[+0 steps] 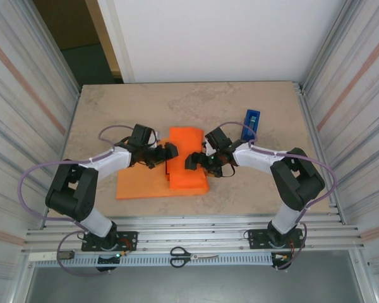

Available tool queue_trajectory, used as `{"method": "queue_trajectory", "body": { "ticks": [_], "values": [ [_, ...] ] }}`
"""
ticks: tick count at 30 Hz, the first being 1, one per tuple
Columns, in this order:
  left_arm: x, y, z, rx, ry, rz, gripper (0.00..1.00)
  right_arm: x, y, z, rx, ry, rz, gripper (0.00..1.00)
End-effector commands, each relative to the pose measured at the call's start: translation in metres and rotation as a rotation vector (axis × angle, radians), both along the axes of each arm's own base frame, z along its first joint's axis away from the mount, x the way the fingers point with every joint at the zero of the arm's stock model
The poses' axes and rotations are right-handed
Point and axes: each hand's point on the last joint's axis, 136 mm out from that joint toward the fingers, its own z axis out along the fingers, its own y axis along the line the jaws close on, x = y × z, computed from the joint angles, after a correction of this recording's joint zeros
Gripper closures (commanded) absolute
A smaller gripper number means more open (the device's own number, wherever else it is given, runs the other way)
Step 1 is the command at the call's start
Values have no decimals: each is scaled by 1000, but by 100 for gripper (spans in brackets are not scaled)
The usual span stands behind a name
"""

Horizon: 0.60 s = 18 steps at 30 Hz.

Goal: Wrap the gift box in paper
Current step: First fold the wrapping paper around the gift box.

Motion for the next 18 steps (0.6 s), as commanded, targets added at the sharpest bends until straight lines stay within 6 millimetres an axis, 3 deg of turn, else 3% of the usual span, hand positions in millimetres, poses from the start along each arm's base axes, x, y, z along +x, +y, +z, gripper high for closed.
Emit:
{"method": "queue_trajectory", "body": {
  "ticks": [1, 10, 14, 18],
  "values": [
    [1, -4, 6, -2, -21, -30, 18, -20, -16, -29, -112, 64, 10, 2],
    [-13, 11, -27, 93, 54, -16, 34, -15, -12, -17, -90, 38, 23, 2],
    [-20, 16, -40, 119, 91, -11, 39, -1, -4, 5, -19, -7, 8, 2],
    [-27, 23, -51, 151, 115, -2, 46, 23, -4, 40, 42, -97, -40, 2]
  ]
}}
